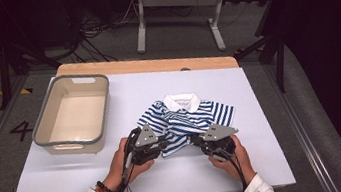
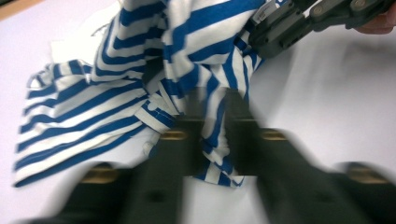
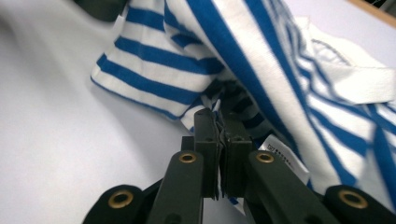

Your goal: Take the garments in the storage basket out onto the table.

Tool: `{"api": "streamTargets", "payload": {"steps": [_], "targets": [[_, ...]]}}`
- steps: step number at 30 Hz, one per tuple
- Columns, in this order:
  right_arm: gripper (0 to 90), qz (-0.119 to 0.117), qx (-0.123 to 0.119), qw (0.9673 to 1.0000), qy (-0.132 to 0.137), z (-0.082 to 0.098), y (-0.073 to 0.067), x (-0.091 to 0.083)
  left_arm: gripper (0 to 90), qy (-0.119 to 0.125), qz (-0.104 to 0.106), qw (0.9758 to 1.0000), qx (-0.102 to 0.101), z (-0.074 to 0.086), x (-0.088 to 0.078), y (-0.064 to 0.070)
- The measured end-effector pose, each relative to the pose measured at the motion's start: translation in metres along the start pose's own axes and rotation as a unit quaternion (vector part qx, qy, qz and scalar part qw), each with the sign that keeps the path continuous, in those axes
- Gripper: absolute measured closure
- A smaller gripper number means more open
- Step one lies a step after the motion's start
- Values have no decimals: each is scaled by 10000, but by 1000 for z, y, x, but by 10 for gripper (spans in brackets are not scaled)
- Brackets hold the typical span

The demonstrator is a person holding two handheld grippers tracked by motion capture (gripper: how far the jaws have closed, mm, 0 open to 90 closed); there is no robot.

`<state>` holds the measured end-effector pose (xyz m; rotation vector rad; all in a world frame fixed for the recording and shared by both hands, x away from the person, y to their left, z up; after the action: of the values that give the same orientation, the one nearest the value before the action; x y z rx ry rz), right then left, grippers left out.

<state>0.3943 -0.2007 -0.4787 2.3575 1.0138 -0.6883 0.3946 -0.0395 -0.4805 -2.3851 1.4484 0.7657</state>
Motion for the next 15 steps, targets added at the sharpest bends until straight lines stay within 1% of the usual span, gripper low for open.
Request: {"api": "streamTargets", "payload": {"steps": [1, 2, 3, 4, 5, 6, 7, 8, 9, 10, 12, 14, 15], "targets": [[875, 25, 2, 10000, 29, -1, 1, -1, 573, -10, 79, 10000, -49, 1, 3, 3], [875, 32, 6, 10000, 36, -1, 1, -1, 512, -77, 20, 9999, -69, 2, 7, 3], [876, 31, -11, 10000, 26, 0, 1, -1, 492, -162, -56, 9998, -73, 3, 12, 2], [876, 24, -17, 10000, 19, 0, 0, -1, 494, -183, -121, 9997, -98, 4, 15, 1], [876, 24, -17, 10000, 19, 0, 0, -1, 531, -183, -121, 9997, -98, 4, 15, 1], [876, 7, -35, 10000, 28, 0, 0, -1, 570, -196, -140, 9995, -185, 5, 20, -2], [876, 7, -35, 10000, 28, 0, 0, -1, 610, -196, -140, 9995, -185, 5, 20, -2], [876, 0, -48, 10000, 34, 0, -1, -2, 610, -194, -182, 9994, -238, 6, 23, -5], [876, -22, -60, 10000, 48, -1, -1, -3, 700, -194, -166, 9994, -253, 7, 23, -7], [877, -25, -64, 10000, 62, -1, -2, -5, 757, -171, -124, 9994, -270, 6, 23, -8], [877, -64, -73, 9999, 89, -2, -3, -7, 853, -128, -114, 9995, -270, 6, 21, -10], [878, -98, -118, 9998, 127, -3, -5, -12, 869, -110, -88, 9995, -270, 5, 19, -10], [878, -98, -118, 9998, 127, -3, -5, -12, 869, -96, -120, 9997, -212, 4, 18, -11]]}}
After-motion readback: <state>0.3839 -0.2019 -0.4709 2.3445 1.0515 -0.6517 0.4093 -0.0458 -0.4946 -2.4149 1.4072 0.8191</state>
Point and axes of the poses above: each handheld gripper's, and its own axes: x roughly forward along the jaws, z roughly out of its underside, y roughly to its right, the point moved 8 cm from there along x, roughly forward along the jaws, and after that the axes turned 4 degrees about -x, right-handed, at the moved point
